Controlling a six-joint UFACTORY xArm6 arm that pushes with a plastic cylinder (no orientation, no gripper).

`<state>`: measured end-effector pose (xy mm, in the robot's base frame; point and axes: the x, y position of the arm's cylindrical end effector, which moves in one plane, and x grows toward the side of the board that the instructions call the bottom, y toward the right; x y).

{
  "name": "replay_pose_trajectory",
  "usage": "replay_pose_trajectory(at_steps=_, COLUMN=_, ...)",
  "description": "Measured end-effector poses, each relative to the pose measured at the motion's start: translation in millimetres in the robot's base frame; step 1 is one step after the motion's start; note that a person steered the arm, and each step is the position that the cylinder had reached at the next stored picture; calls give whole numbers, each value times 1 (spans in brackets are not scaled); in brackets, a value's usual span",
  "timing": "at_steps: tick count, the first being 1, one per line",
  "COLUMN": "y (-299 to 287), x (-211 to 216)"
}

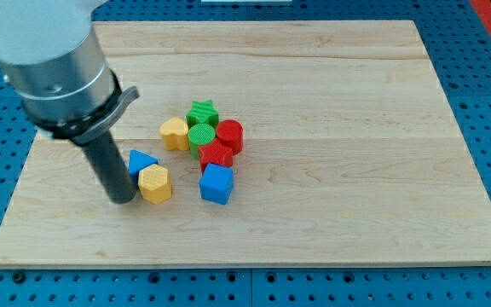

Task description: Push blue triangle into group of blocks

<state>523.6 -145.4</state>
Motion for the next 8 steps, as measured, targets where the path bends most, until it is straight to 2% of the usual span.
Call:
replay_pose_trajectory(at_steps=1, y=27, x=-28)
replay_pose_trajectory(at_steps=2, y=29, x=-39)
replay_pose_trajectory(at_steps=3, y=-32, x=-21)
replay_pose_trajectory(at_steps=4, y=-70, x=-22)
replay_pose_trajectory(at_steps=5, y=-67, x=-59)
replay_pose_trajectory(at_steps=6, y=-38, x=-97)
replay_pose_trajectory(at_steps=7, y=-2, x=-95)
replay_pose_trajectory(at_steps=8, y=5, x=-91)
